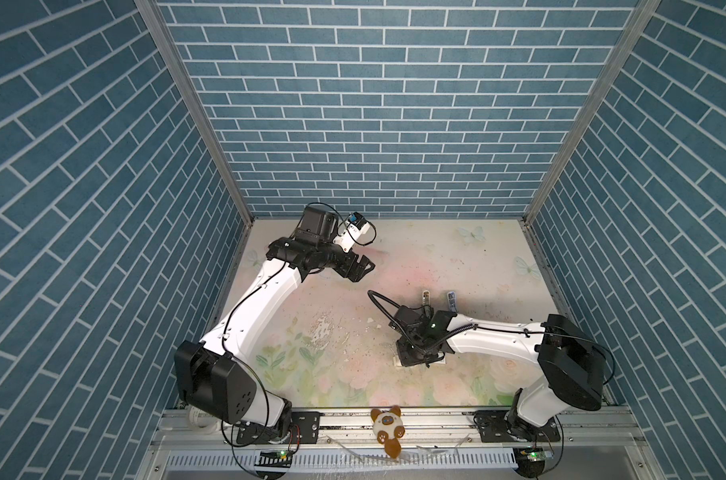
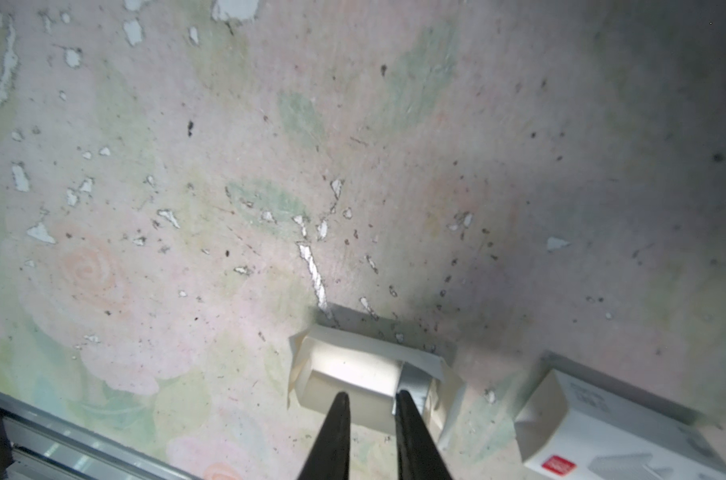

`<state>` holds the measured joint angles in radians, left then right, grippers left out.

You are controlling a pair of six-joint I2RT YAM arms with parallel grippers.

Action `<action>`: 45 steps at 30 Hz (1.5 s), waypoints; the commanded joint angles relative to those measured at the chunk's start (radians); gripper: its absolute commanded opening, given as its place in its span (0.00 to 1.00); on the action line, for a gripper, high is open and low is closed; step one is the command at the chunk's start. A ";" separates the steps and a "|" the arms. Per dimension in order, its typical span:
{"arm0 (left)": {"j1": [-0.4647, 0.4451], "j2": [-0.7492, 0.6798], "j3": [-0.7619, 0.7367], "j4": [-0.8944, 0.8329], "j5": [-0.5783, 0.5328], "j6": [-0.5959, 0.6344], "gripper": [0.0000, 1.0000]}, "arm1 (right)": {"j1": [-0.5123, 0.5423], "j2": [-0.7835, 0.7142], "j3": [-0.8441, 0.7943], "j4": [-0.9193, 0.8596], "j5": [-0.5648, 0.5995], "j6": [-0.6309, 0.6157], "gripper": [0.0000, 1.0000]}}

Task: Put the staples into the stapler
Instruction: 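Lower the open right gripper into the small open white staple box, then close the right gripper on a silver staple strip inside the box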

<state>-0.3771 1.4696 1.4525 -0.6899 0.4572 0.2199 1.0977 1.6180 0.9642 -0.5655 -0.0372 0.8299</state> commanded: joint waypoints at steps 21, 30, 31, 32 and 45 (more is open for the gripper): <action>0.005 -0.017 -0.015 0.013 0.017 -0.001 0.93 | 0.030 0.054 0.053 -0.112 0.081 -0.004 0.26; 0.005 -0.018 -0.021 0.014 0.024 -0.002 0.93 | 0.034 0.066 0.068 -0.140 0.105 -0.003 0.27; 0.004 -0.020 -0.020 0.015 0.024 -0.002 0.93 | 0.037 0.068 0.071 -0.142 0.106 -0.003 0.27; 0.005 -0.020 -0.021 0.015 0.023 -0.002 0.94 | 0.037 0.070 0.072 -0.144 0.109 -0.003 0.27; 0.004 -0.018 -0.027 0.021 0.035 -0.006 0.94 | 0.044 0.088 0.091 -0.186 0.135 0.005 0.29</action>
<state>-0.3771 1.4696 1.4410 -0.6754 0.4763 0.2192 1.1324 1.6875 1.0267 -0.7048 0.0685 0.8299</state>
